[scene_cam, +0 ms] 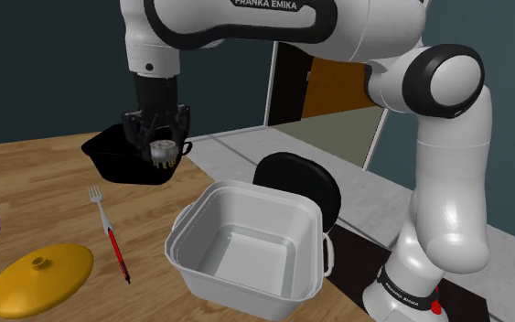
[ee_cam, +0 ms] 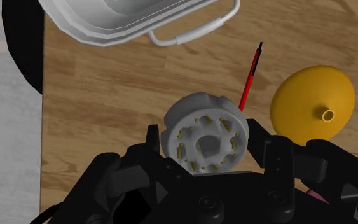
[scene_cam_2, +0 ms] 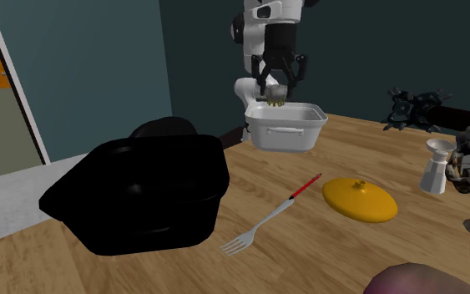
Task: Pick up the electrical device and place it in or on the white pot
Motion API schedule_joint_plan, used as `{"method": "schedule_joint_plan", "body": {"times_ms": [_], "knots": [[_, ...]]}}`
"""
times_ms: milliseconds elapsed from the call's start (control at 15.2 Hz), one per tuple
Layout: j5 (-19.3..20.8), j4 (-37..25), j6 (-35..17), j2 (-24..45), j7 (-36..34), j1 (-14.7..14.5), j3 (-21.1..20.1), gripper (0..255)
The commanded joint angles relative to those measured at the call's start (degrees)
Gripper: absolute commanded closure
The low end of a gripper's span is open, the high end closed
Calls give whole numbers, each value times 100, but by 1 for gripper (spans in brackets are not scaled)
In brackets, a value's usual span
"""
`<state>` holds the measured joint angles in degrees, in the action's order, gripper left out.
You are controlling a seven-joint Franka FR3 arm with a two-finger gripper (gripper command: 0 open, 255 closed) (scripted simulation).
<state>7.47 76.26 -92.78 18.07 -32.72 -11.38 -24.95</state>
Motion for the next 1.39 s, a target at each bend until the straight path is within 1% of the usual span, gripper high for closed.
{"method": "schedule_joint_plan", "body": {"times_ms": [0, 264, 528, 792, 1122, 1188, 1320], "knots": [[17, -164, 129, 39, -14, -29, -5, 255], [-438, 1257, -261, -1083, 54, 213, -74, 255], [-884, 2375, -455, -2108, 175, 296, -67, 255], [-1291, 3301, -494, -3077, 295, 244, -2, 255], [-1714, 4256, -360, -4232, 381, 47, 111, 255], [-1764, 4371, -328, -4383, 385, 11, 128, 255], [-1778, 4537, -479, -4399, 392, -2, 115, 255]]}}
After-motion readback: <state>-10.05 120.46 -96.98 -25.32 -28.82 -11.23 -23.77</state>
